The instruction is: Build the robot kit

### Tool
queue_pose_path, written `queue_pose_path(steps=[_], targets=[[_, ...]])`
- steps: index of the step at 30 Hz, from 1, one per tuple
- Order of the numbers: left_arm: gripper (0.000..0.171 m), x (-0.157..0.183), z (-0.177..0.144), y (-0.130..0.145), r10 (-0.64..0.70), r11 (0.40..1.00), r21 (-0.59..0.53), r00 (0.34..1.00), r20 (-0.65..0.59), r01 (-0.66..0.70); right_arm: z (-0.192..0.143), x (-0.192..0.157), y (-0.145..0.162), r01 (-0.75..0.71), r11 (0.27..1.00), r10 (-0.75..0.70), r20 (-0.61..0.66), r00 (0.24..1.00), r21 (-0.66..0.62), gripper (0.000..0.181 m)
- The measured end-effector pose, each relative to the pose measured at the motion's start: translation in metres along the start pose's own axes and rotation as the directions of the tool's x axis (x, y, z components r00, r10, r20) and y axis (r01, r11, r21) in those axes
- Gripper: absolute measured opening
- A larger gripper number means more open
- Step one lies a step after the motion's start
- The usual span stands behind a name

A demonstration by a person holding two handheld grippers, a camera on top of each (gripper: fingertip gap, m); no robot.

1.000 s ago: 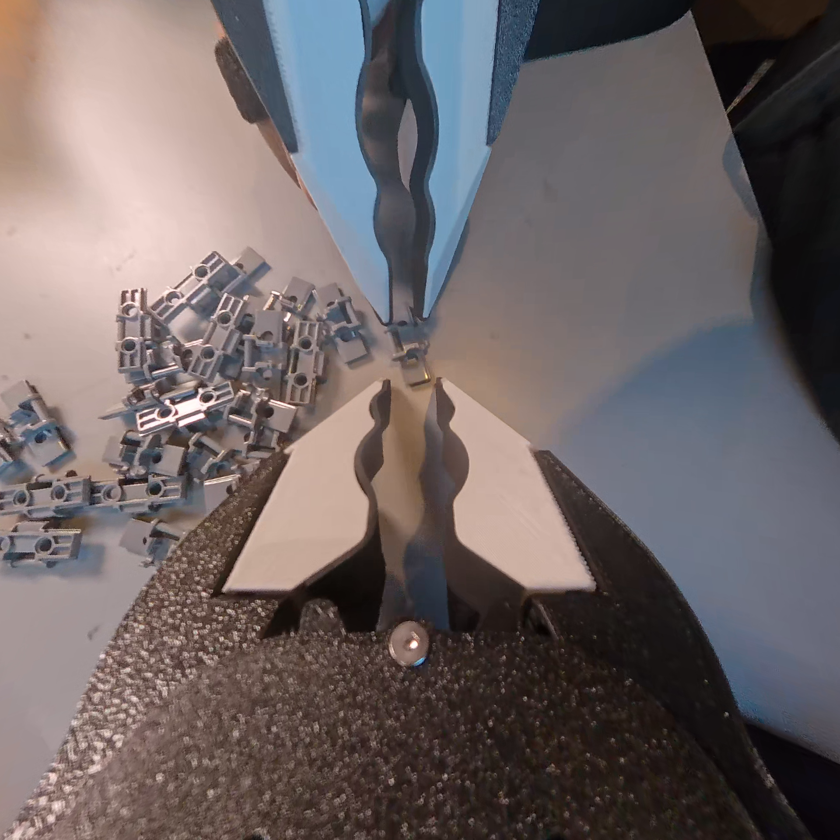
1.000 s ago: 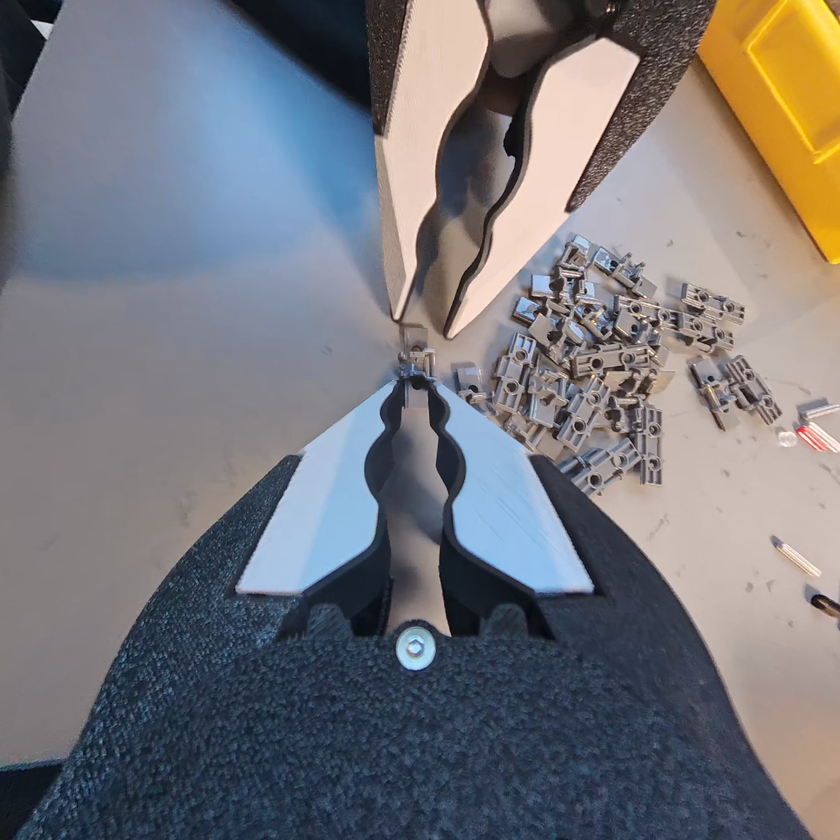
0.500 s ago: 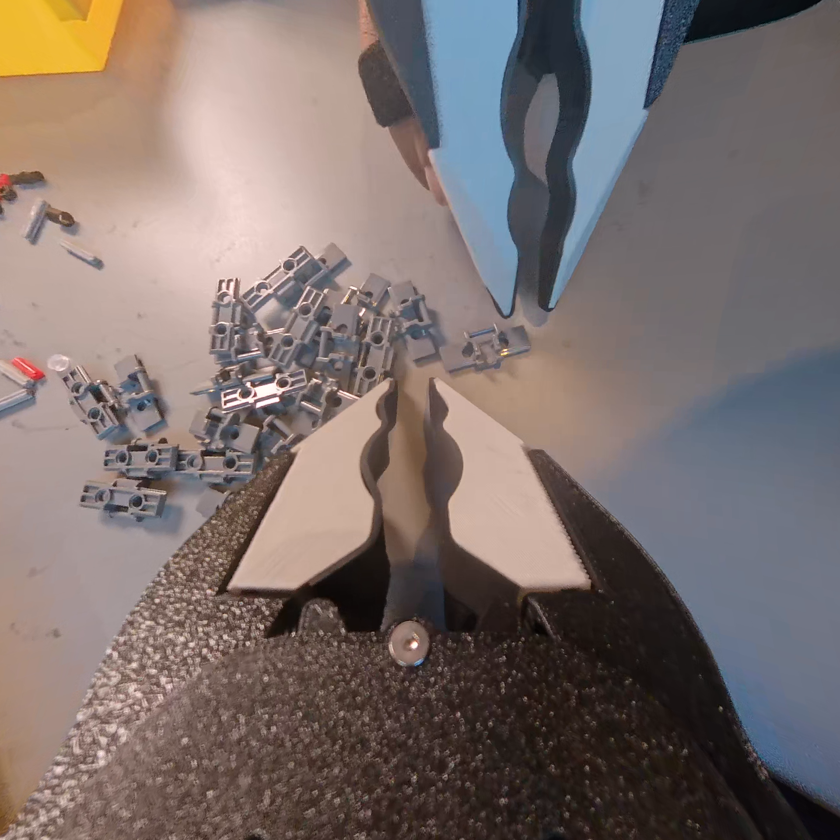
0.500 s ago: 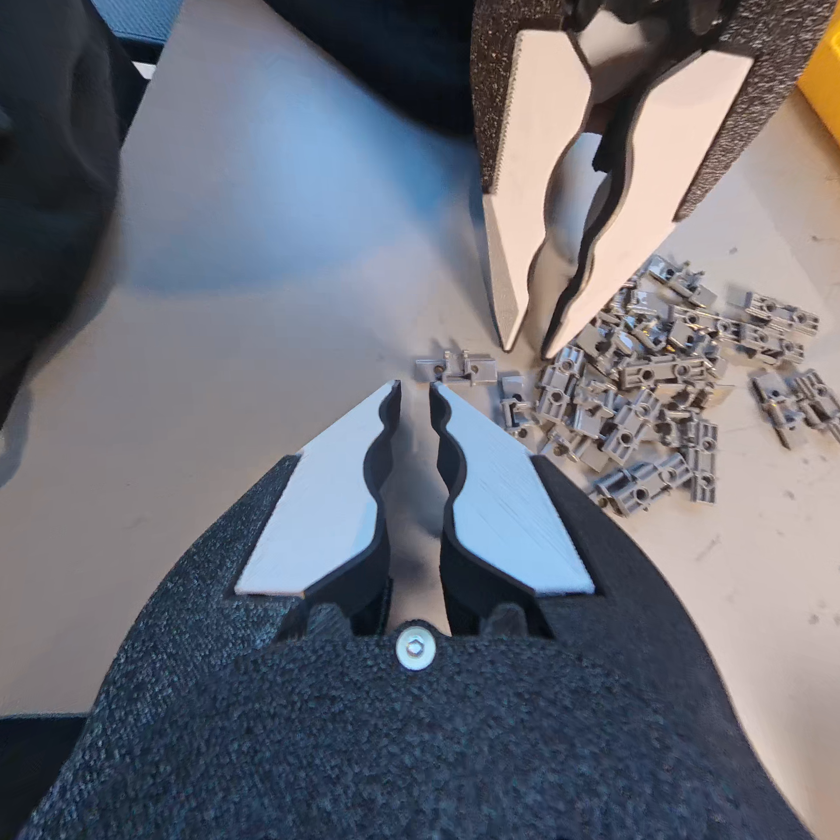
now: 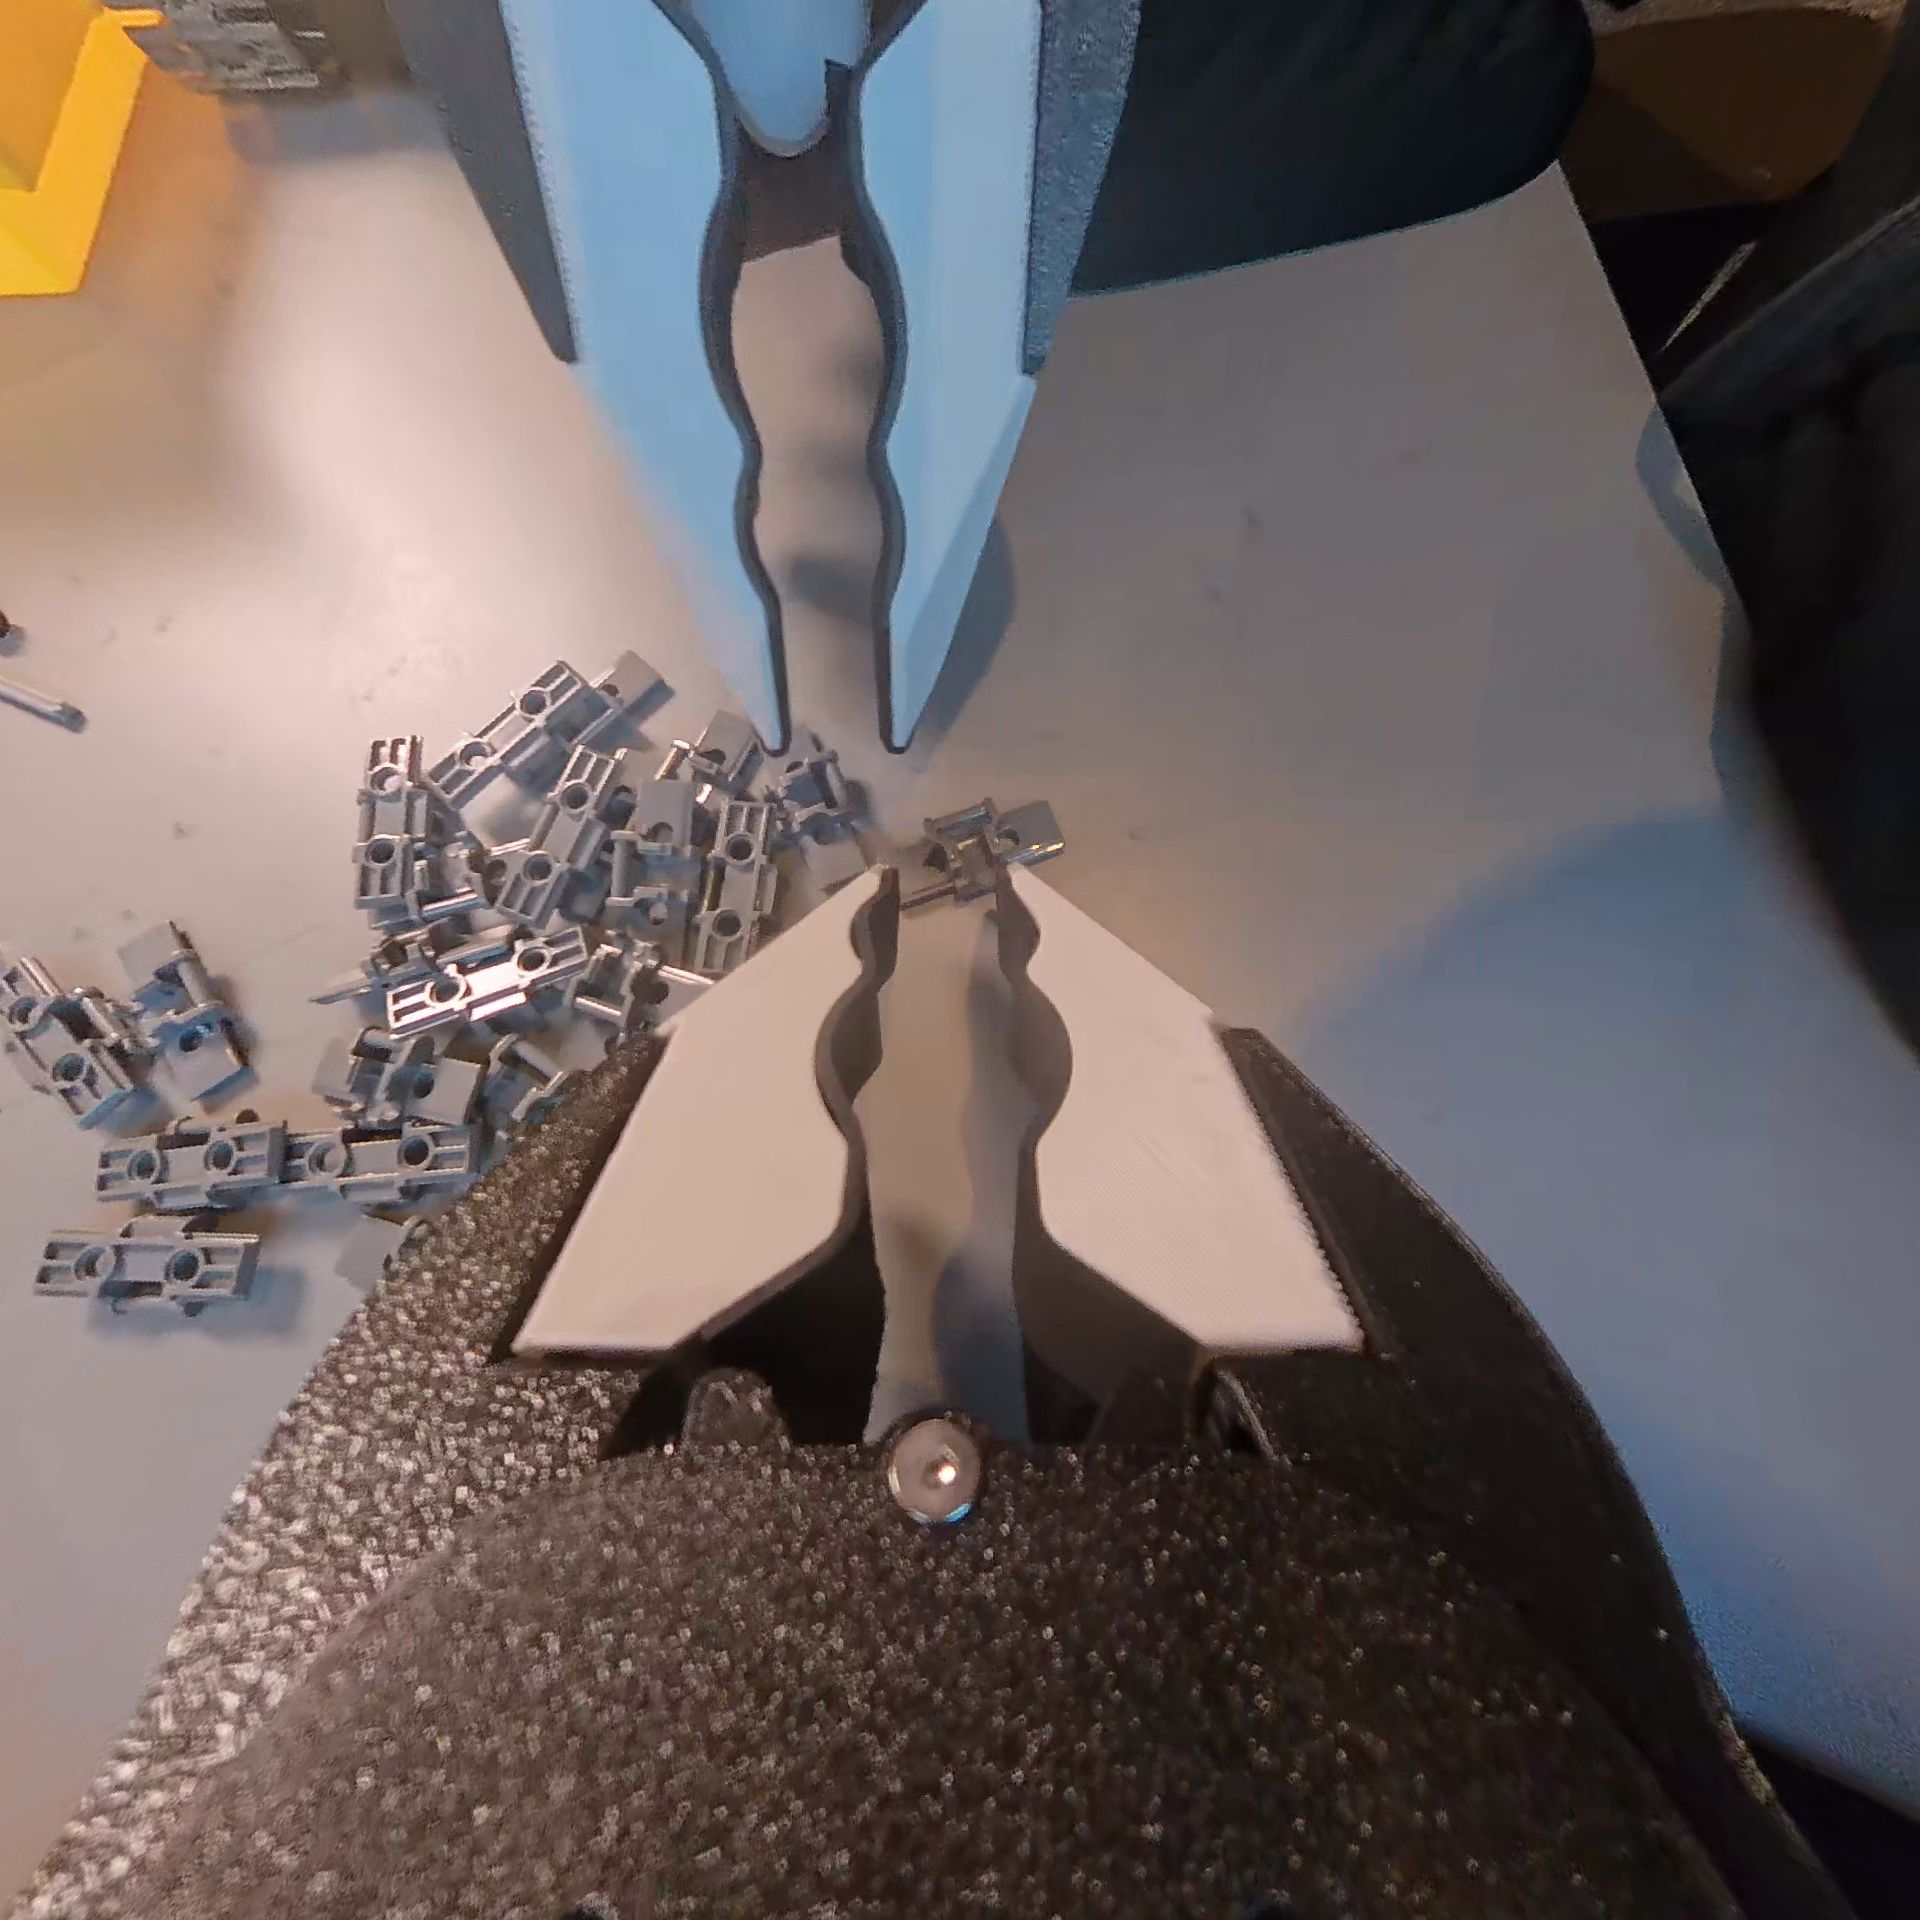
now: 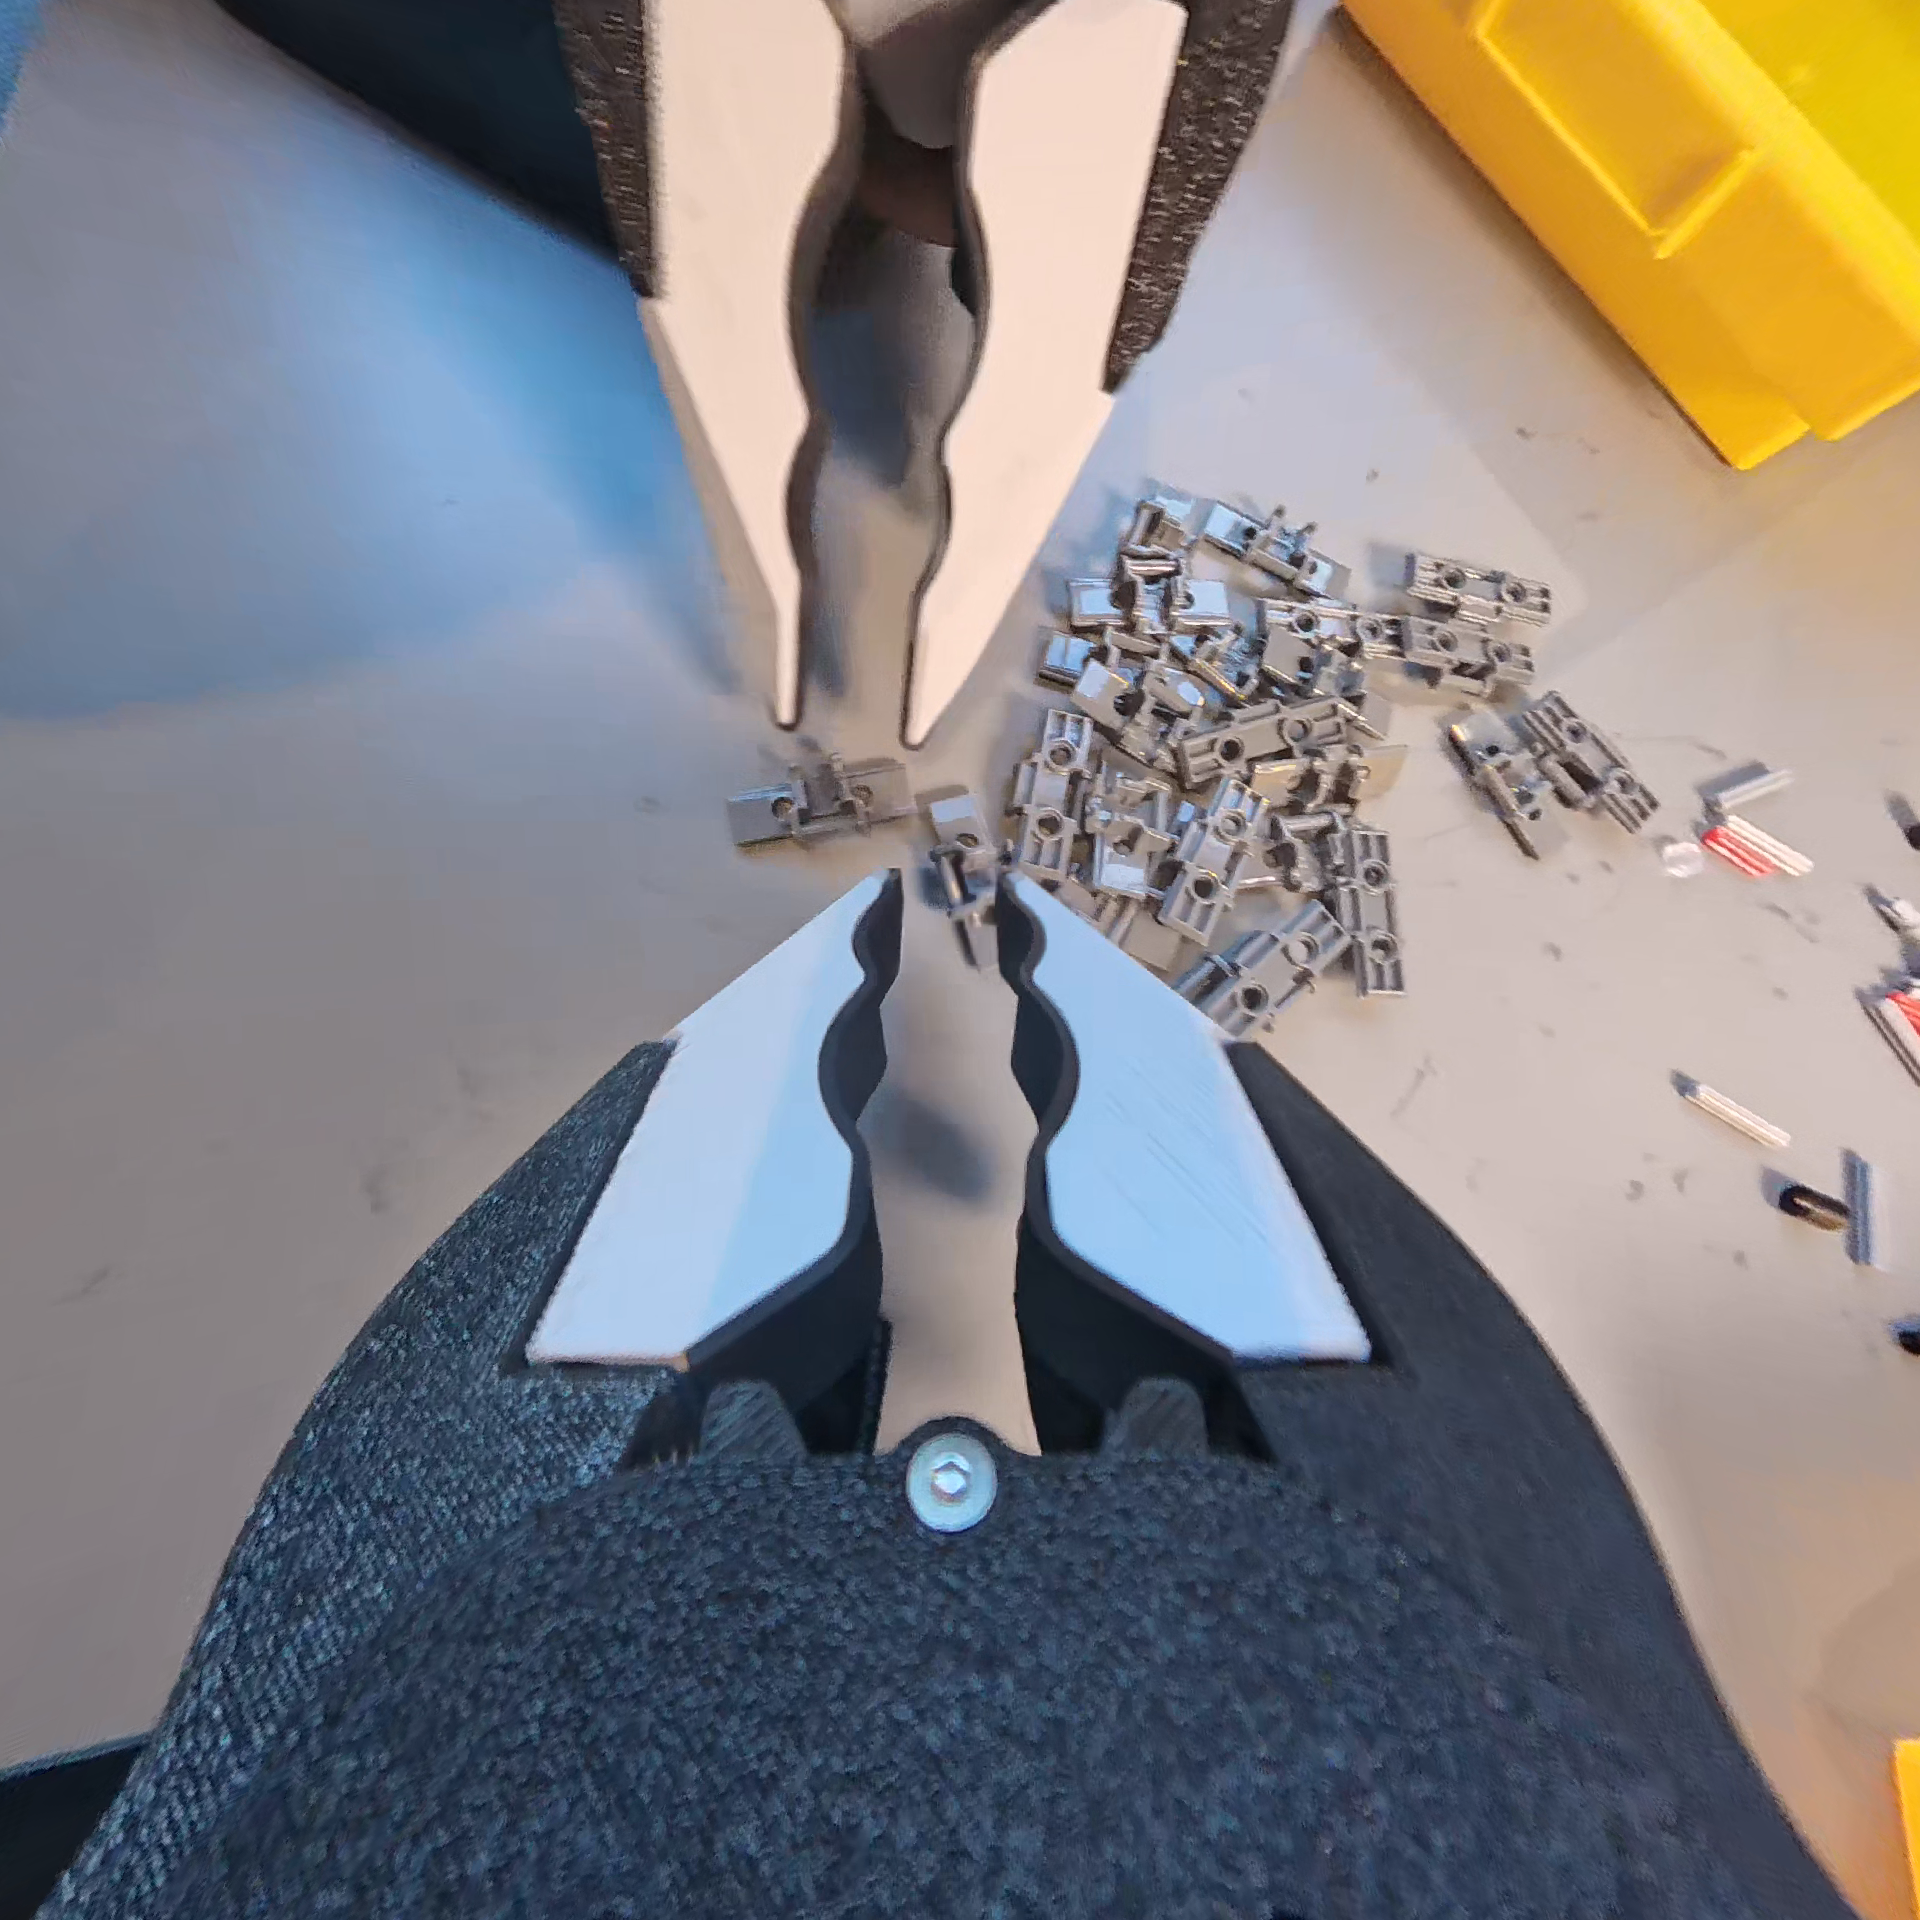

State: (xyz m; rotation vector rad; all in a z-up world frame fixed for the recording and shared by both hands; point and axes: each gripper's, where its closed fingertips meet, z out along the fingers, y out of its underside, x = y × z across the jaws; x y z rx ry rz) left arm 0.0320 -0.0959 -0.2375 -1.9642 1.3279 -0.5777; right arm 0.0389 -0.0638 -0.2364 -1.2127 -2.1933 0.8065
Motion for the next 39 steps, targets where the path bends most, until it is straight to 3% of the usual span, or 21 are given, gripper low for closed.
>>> queue_pose_path(steps=[4,9,19,33,39], targets=[[0.023,0.000,0.006,0.003,0.010,0.999,-0.037,1.000,0.014,-0.009,0.003,0.006,0.005,-0.011,1.000,0.011,-0.030,1.000,-0.021,0.018],[0.012,-0.001,0.010,0.007,0.020,0.998,-0.066,0.999,0.029,-0.018,0.007,0.005,0.009,-0.001,0.998,-0.002,-0.039,0.999,-0.060,0.018],[0.015,-0.012,0.002,0.002,-0.022,1.000,-0.010,0.998,0.061,0.022,0.003,-0.002,0.011,0.029,0.996,-0.030,-0.007,1.000,-0.079,0.006],[0.018,-0.018,0.002,-0.002,-0.024,1.000,0.015,0.995,0.098,0.023,-0.005,-0.005,-0.006,0.059,0.998,-0.059,0.006,0.998,0.020,0.006],[0.016,-0.015,0.004,0.001,-0.012,1.000,-0.003,0.996,0.086,0.012,-0.001,-0.004,0.009,0.054,0.997,-0.053,0.007,0.999,-0.052,0.006]])
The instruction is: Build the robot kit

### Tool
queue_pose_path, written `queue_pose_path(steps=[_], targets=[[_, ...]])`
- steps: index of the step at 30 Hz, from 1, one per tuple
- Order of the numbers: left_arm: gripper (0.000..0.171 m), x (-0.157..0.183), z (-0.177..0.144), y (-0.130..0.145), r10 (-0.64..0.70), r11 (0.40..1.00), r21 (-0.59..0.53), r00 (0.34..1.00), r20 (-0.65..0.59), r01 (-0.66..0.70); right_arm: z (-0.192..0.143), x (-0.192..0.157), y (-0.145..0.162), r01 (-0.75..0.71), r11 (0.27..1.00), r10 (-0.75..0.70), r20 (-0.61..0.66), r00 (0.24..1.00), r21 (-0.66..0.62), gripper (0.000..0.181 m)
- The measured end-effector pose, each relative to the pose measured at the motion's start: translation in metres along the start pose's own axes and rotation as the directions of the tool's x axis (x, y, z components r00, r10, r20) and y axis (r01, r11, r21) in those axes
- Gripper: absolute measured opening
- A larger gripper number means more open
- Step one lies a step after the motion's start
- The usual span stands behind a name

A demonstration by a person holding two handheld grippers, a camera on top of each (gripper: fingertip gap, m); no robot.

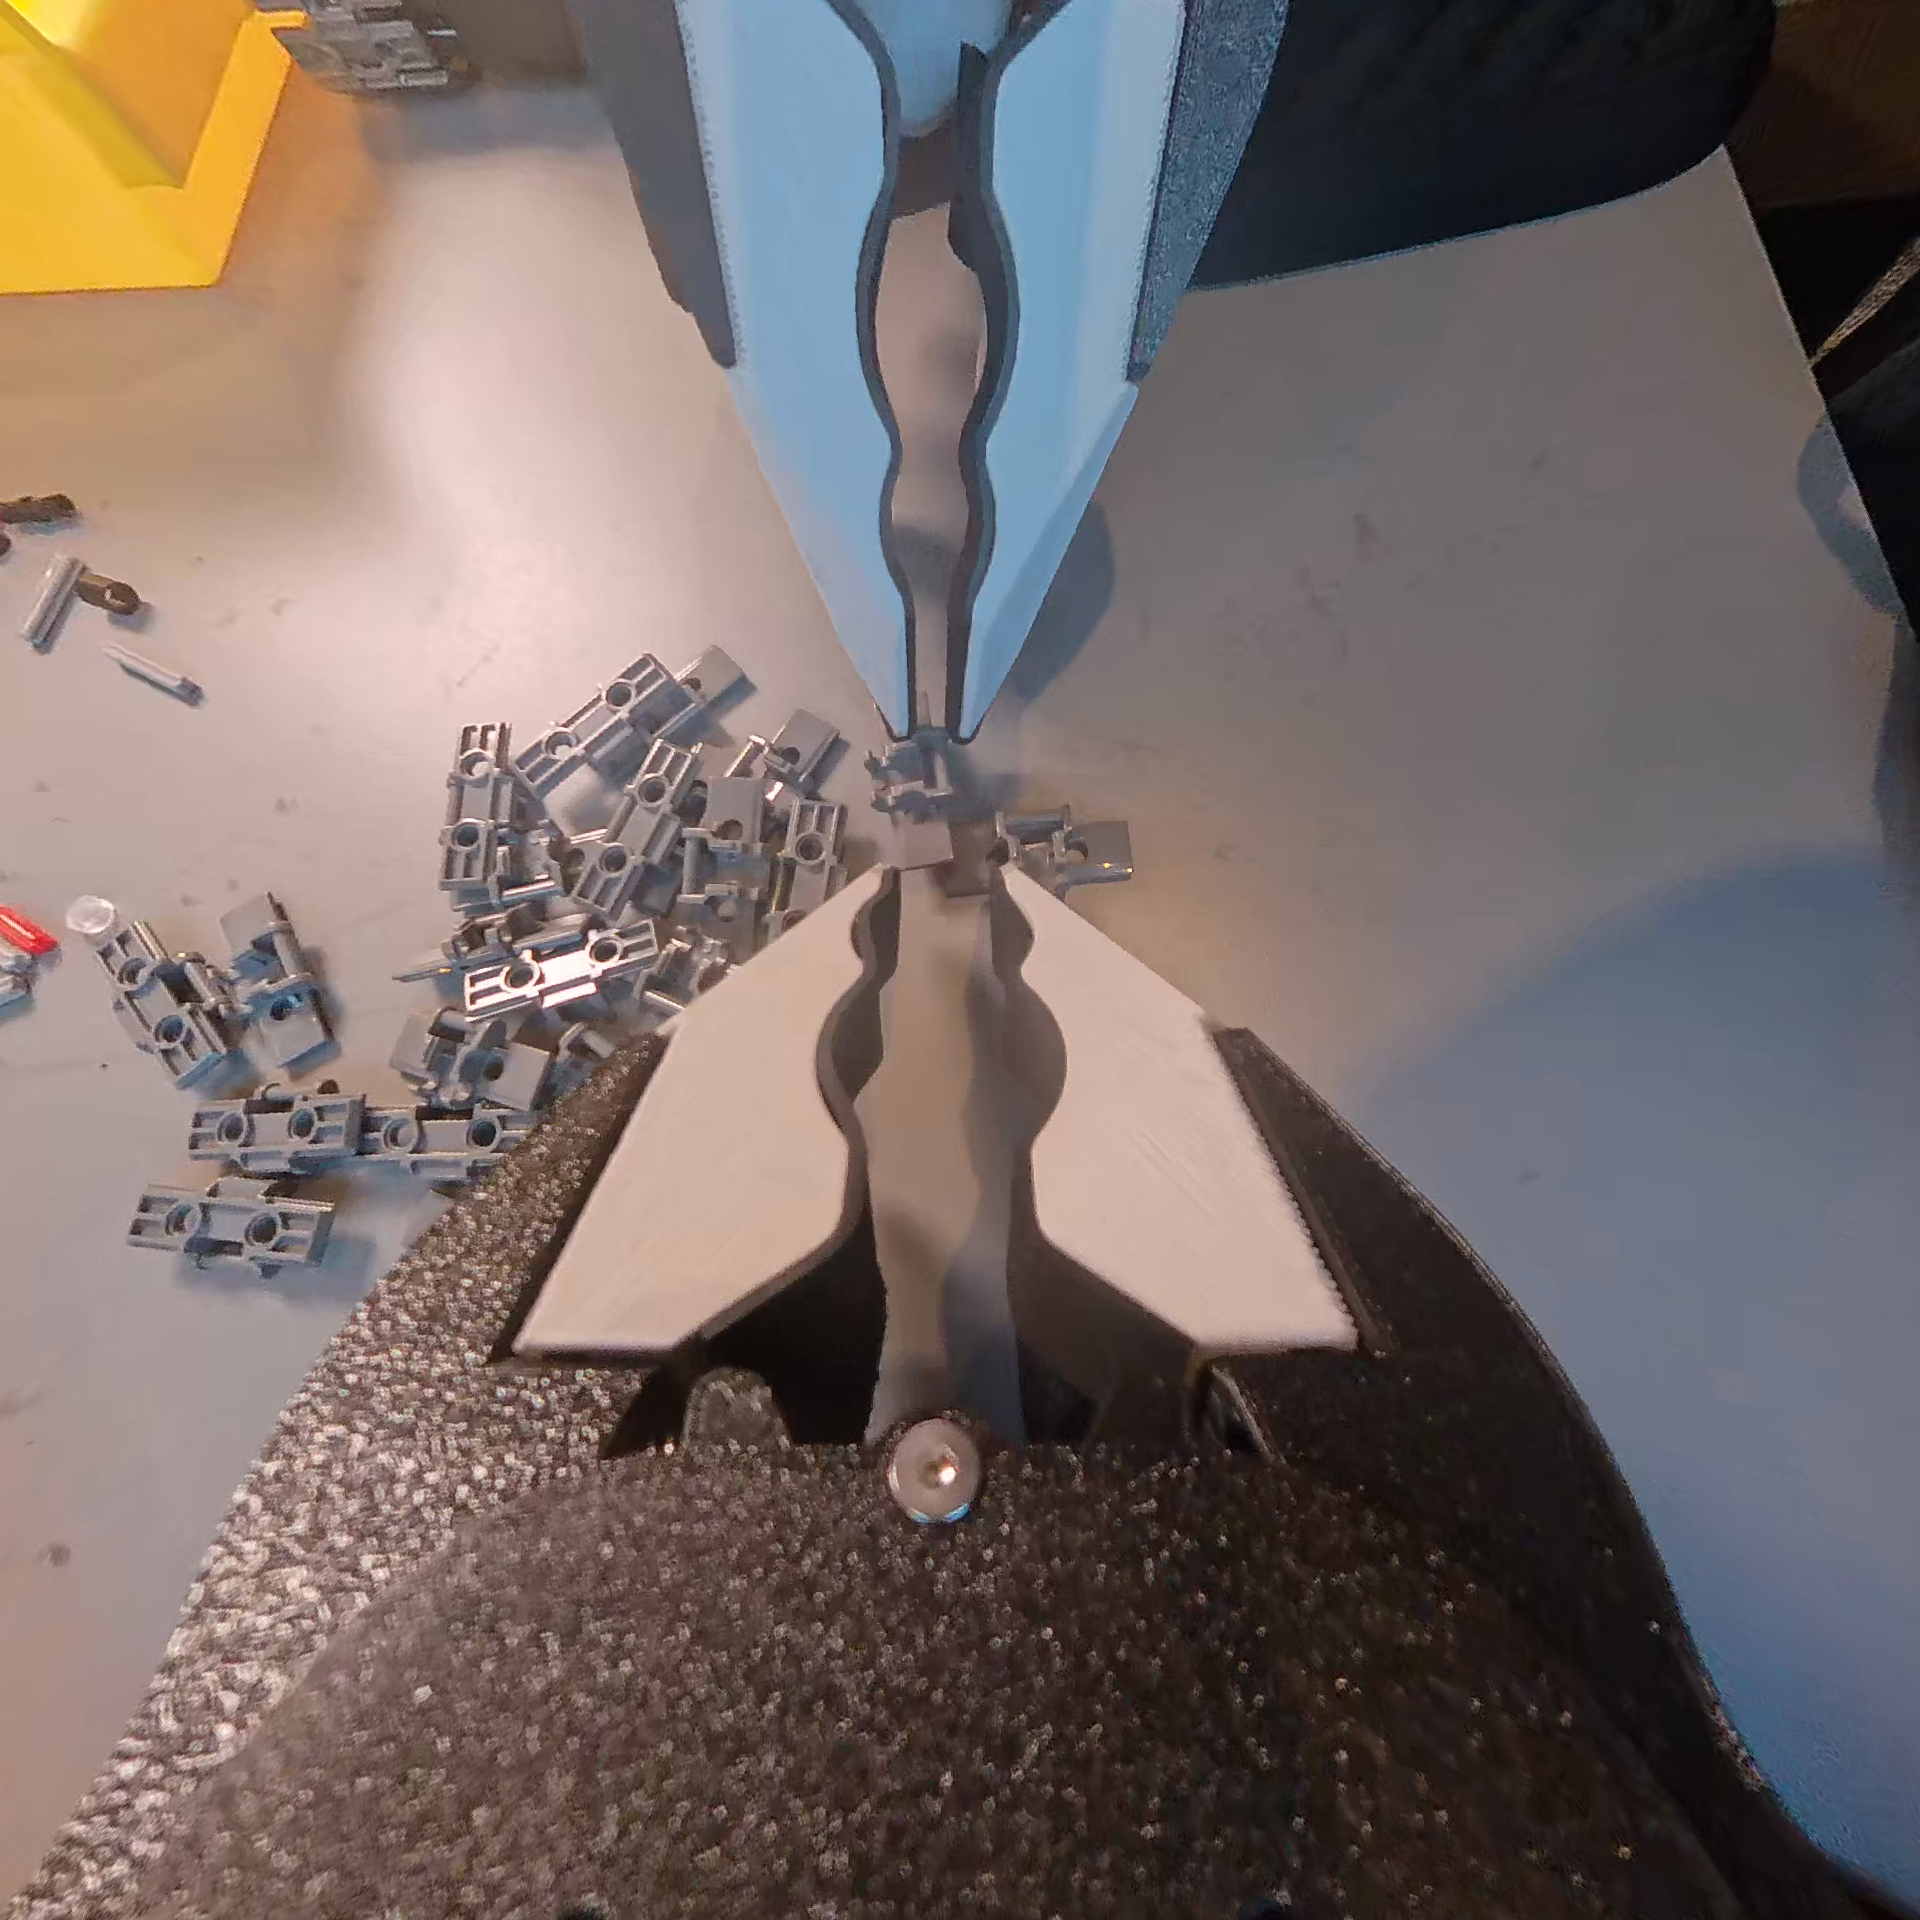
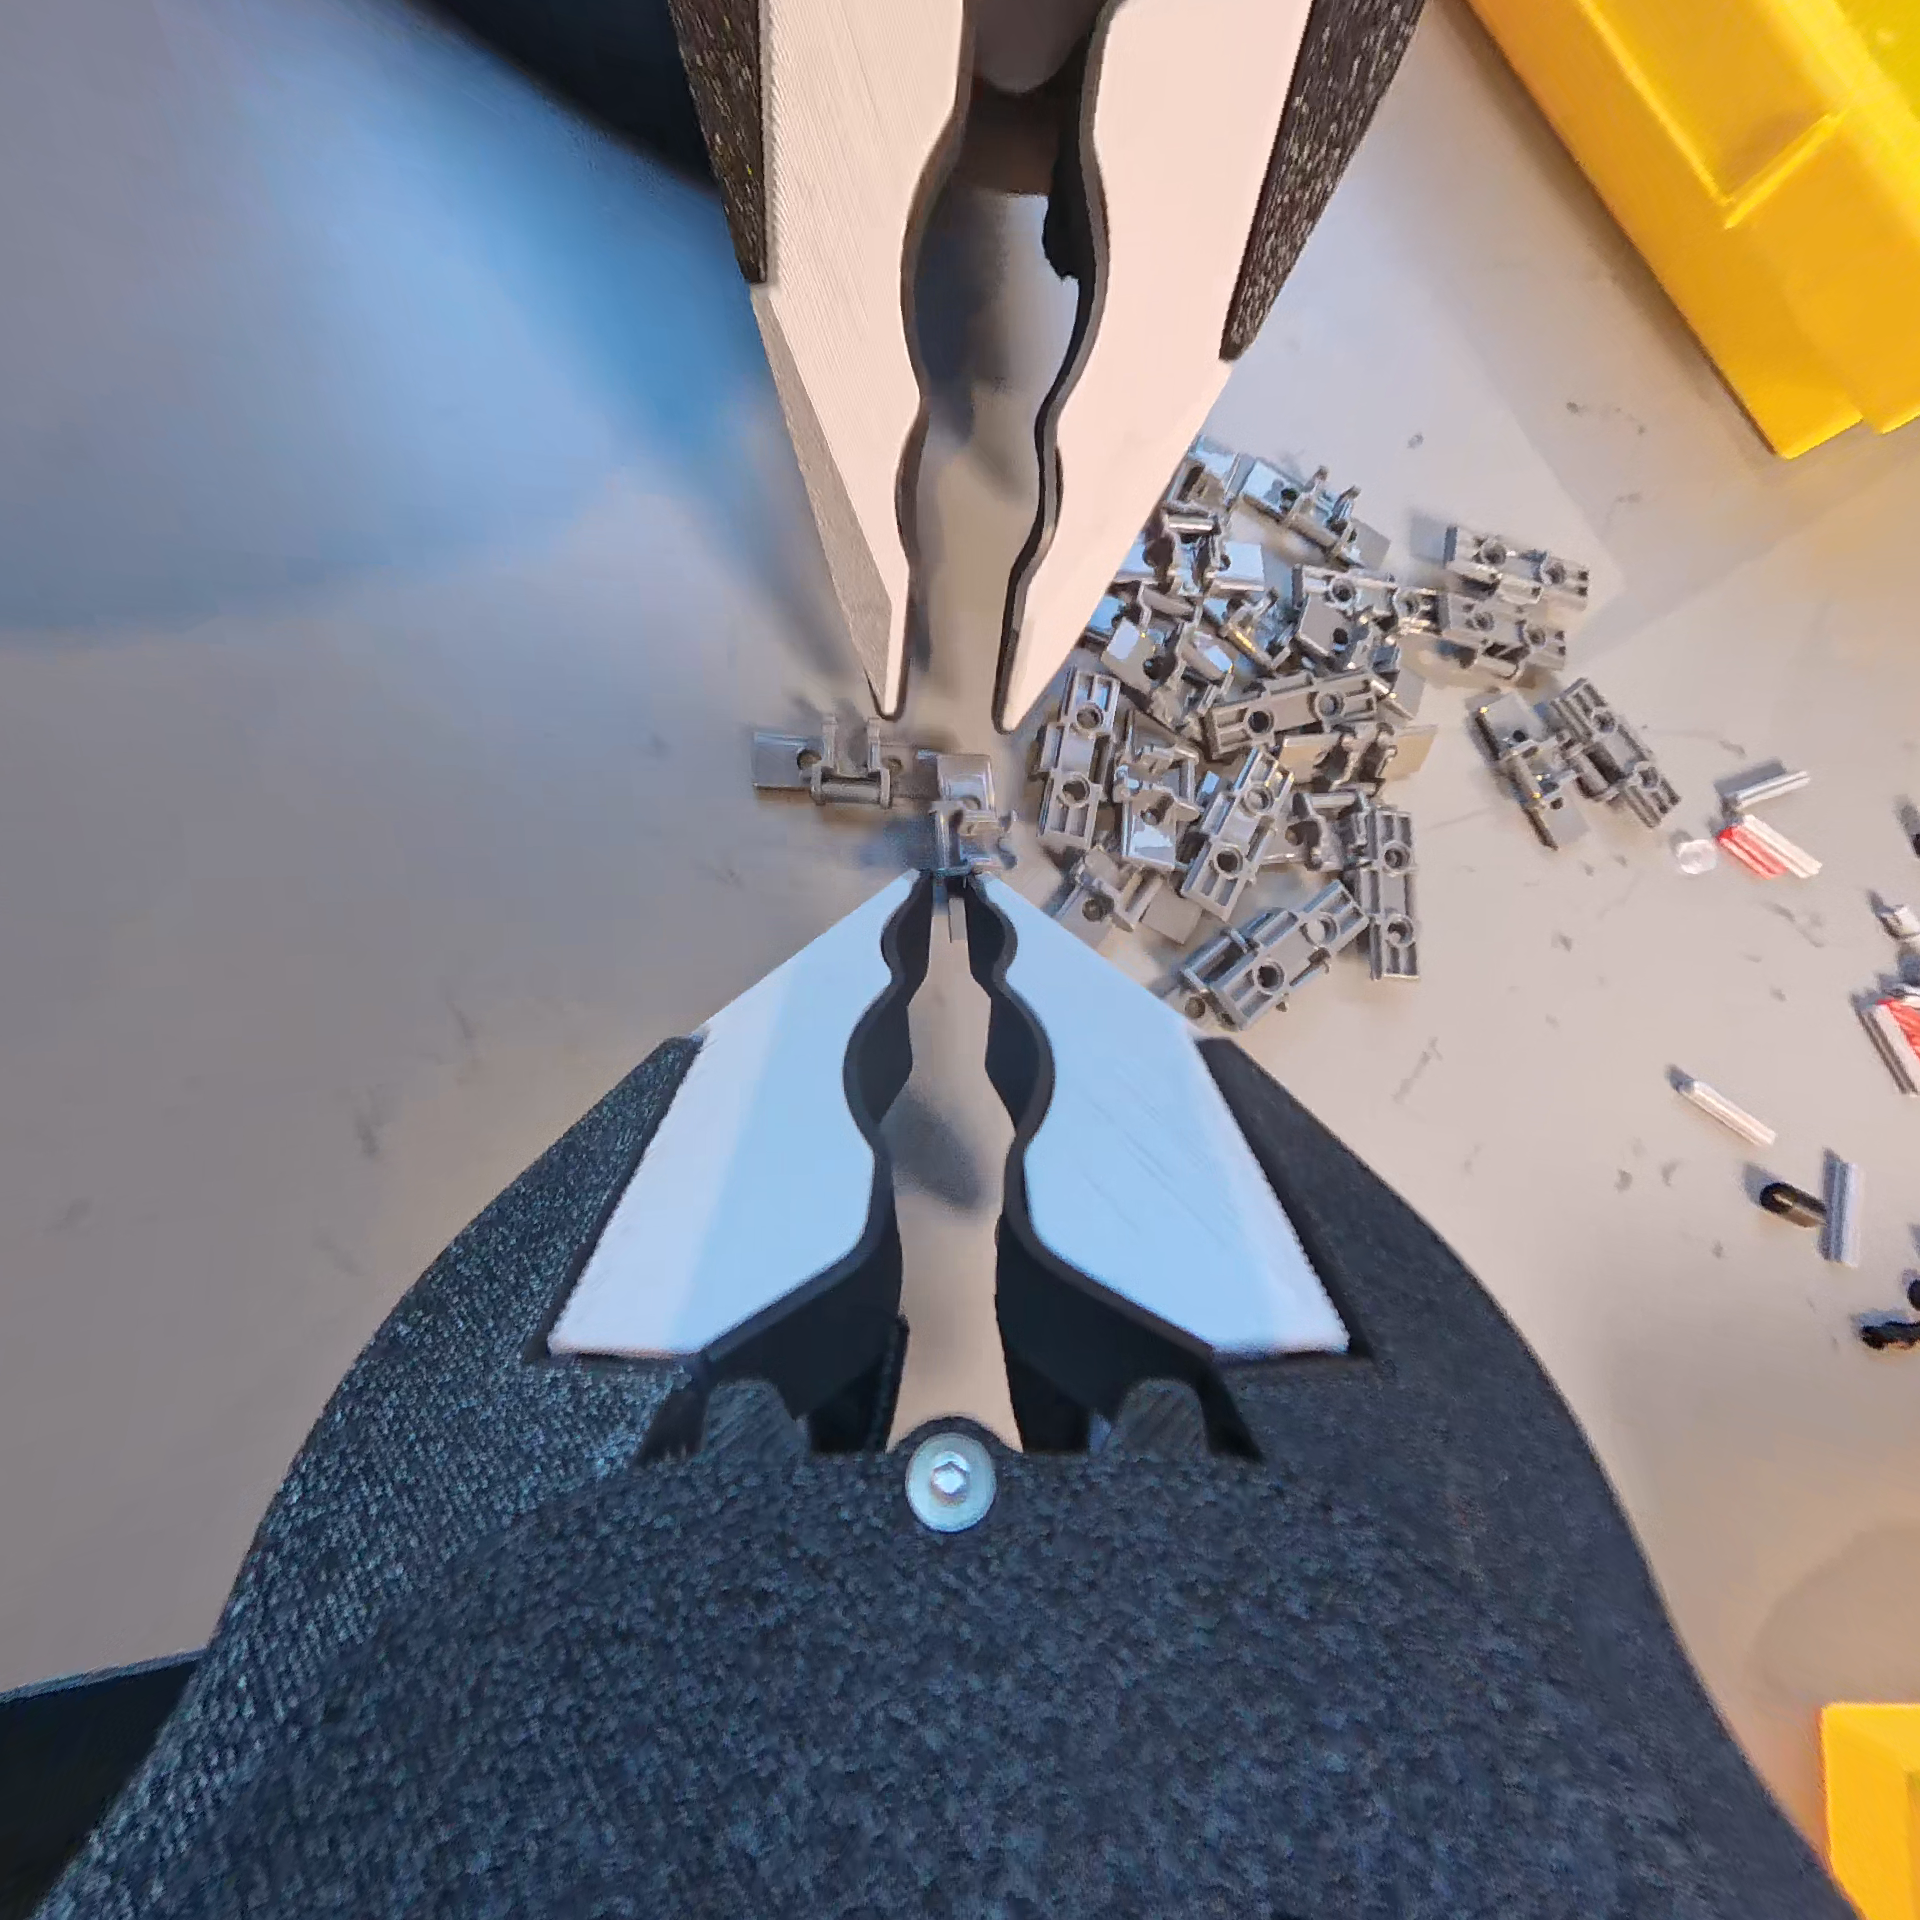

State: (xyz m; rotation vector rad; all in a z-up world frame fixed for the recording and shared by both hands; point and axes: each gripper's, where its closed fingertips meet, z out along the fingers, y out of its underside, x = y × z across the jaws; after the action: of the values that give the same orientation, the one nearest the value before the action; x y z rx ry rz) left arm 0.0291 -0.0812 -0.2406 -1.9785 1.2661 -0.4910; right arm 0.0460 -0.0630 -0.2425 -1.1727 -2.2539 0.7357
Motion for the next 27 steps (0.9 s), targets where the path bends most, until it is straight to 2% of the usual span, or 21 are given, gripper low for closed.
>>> queue_pose_path(steps=[11,18,23,27], targets=[[0.017,-0.006,-0.006,0.002,-0.018,1.000,0.010,1.000,0.011,0.018,-0.002,-0.002,-0.007,0.005,0.999,-0.005,0.005,1.000,0.036,0.006],[0.030,0.006,-0.004,0.003,0.020,1.000,0.002,0.999,-0.047,-0.019,0.000,-0.010,-0.024,0.037,0.993,-0.040,0.021,0.999,0.111,0.006],[0.013,0.010,-0.007,0.001,0.016,1.000,0.012,0.997,-0.071,-0.016,0.002,-0.012,-0.029,0.056,0.989,-0.058,0.012,0.998,0.134,0.006],[0.011,0.010,-0.008,0.002,0.018,1.000,0.010,0.997,-0.071,-0.017,0.004,-0.013,-0.028,0.058,0.990,-0.060,0.017,0.998,0.131,0.006]])
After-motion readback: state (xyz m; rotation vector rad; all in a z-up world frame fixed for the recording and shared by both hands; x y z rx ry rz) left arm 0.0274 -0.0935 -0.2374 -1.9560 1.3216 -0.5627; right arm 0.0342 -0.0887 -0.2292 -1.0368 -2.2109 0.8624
